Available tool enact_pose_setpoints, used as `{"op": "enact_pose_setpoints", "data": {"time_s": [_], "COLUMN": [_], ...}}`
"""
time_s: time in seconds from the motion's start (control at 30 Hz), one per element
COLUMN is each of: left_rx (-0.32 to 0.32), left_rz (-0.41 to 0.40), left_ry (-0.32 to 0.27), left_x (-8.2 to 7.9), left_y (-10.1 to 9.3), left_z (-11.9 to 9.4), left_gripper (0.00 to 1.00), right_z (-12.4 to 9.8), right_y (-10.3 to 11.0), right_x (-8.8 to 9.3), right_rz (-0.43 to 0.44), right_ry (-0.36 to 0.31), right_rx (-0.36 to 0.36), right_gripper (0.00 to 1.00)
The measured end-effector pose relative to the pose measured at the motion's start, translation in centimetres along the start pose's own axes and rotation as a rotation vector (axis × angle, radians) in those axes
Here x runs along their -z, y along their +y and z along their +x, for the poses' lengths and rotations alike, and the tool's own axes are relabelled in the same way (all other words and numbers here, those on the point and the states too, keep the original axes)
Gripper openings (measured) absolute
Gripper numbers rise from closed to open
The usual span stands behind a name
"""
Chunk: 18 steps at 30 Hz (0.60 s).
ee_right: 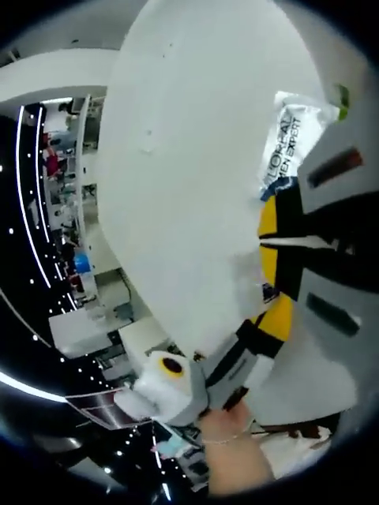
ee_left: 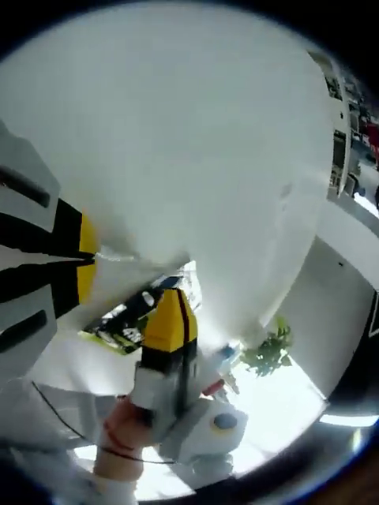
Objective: Arrange the skincare products in the storage area until every visible bottle or jar stands upright without overlapping.
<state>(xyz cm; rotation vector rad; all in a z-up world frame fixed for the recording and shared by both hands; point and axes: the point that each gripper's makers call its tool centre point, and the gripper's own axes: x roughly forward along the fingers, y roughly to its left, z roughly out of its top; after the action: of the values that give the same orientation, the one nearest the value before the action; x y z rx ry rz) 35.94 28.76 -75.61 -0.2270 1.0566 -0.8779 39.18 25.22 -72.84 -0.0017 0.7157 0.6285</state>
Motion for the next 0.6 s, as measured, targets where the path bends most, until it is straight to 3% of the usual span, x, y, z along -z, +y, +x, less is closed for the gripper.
{"op": "enact_pose_setpoints", "data": {"time_s": [0.07,0.13,0.23,0.33,0.6], "left_rx": [-0.032,-0.014,-0.014,0.009,-0.015], "left_rz": [0.029,0.053,0.058,0.032,0.062], "left_ry": [0.015,0.067,0.100,0.154,0.175], "left_x": [-0.2,0.3,0.4,1.0,0.8], "left_y": [0.2,-0.4,-0.5,-0.8,-0.6], "left_z": [0.1,0.4,0.4,0.3,0.3], "left_gripper": [0.01,0.01,0.01,0.01,0.01], "right_z": [0.2,0.6,0.9,1.1,2.4], "right_y": [0.3,0.4,0.6,1.1,0.9], "right_x": [0.5,0.8,0.7,0.6,1.3], "right_rz": [-0.016,-0.030,-0.025,-0.030,-0.074], "right_ry": [0.009,0.021,0.019,0.016,0.051], "right_rx": [-0.009,-0.016,-0.030,-0.045,-0.040], "right_gripper": [0.04,0.04,0.04,0.04,0.03]}}
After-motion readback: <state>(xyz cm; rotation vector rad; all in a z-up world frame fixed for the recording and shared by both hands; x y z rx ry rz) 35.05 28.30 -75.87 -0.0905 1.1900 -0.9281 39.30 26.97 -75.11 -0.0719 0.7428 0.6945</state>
